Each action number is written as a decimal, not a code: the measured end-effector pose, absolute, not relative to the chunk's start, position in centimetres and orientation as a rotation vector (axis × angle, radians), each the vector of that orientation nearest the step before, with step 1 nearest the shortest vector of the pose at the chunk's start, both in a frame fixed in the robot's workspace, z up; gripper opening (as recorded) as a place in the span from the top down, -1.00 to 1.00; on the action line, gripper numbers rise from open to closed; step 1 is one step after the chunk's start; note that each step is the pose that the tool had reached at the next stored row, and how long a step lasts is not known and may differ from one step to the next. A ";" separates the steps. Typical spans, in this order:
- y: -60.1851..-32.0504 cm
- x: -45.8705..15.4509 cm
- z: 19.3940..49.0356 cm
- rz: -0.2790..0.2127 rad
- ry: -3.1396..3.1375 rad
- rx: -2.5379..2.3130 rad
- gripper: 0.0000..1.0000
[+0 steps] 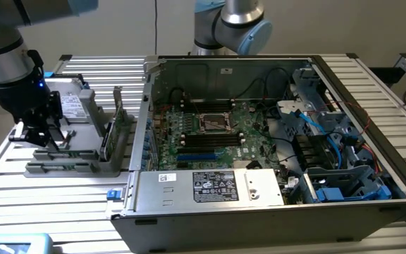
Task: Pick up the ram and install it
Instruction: 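Pick up the ram and move it above insertion slot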
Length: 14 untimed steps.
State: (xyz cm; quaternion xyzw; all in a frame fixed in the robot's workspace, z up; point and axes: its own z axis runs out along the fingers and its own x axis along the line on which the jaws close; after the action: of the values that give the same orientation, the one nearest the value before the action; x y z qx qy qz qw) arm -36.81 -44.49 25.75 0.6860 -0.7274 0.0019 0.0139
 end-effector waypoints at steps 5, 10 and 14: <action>-44.6 -36.8 24.8 0.006 -2.265 2.136 0.27; -45.1 -37.0 23.9 0.006 -2.266 2.136 0.27; -45.4 -37.0 23.2 0.006 -2.265 2.136 0.27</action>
State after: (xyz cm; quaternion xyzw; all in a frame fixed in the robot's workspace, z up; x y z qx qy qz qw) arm -36.96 -45.38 23.20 0.6860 -0.7274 0.0019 0.0139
